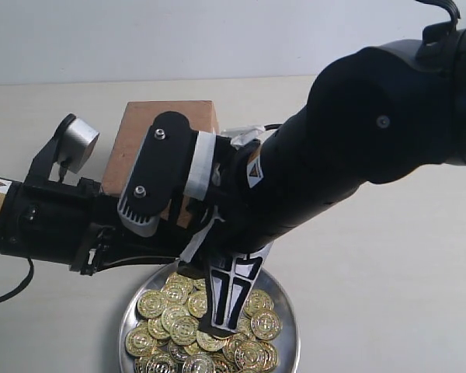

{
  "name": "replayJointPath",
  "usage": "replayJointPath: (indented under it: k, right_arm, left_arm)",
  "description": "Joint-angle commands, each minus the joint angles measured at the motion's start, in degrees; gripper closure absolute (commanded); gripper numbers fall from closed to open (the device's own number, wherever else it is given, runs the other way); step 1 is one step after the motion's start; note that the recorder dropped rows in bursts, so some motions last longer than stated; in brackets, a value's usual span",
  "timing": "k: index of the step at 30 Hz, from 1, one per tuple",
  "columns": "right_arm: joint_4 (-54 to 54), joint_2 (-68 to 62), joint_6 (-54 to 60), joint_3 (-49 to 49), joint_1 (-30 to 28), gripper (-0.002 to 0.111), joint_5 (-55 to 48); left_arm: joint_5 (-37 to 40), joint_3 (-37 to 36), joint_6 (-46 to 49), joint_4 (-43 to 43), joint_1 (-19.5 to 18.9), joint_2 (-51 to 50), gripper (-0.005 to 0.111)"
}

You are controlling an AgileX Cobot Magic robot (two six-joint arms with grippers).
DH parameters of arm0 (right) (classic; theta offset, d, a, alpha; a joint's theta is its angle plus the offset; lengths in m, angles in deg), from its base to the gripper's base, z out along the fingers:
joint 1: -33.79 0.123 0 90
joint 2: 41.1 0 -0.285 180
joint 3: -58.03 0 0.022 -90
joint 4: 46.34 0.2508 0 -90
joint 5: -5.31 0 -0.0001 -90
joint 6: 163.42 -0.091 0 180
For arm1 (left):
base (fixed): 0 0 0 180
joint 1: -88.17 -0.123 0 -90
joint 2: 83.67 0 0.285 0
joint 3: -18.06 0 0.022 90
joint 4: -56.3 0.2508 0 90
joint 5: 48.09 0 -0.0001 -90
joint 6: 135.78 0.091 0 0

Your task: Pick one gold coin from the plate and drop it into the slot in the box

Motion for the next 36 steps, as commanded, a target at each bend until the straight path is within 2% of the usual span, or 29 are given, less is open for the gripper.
replayJointPath:
  k: [1,7,13,29,33,36]
  right_arm:
    - [-0.24,0.31,0.33,-0.13,-0.23,0.08,0.86]
    - [-0.24,0.31,0.33,-0.13,-0.23,0.08,0.86]
    - [-0.24,0.31,0.33,-0.13,-0.23,0.08,1.05]
    - [-0.24,0.31,0.33,-0.13,-0.23,0.08,1.93]
    - [-0.24,0.31,0.33,-0.13,-0.23,0.08,1.93]
    - [-0.24,0.31,0.33,-0.13,-0.23,0.08,1.93]
  left_arm:
    - [0.85,0.48,0.16,-0.63,0.27,-0.07,0.063]
    - [0.85,1.37,0.16,-0.93,0.49,-0.07,0.065]
    - [1.31,1.37,0.16,-1.13,2.58,-1.16,0.065]
    - [0.12,2.85,0.16,-2.0,2.62,-3.59,0.066]
    - [0.22,2.85,0.16,-2.0,2.62,-3.59,0.08]
    - [0.22,2.85,0.16,-2.0,2.62,-3.59,0.098]
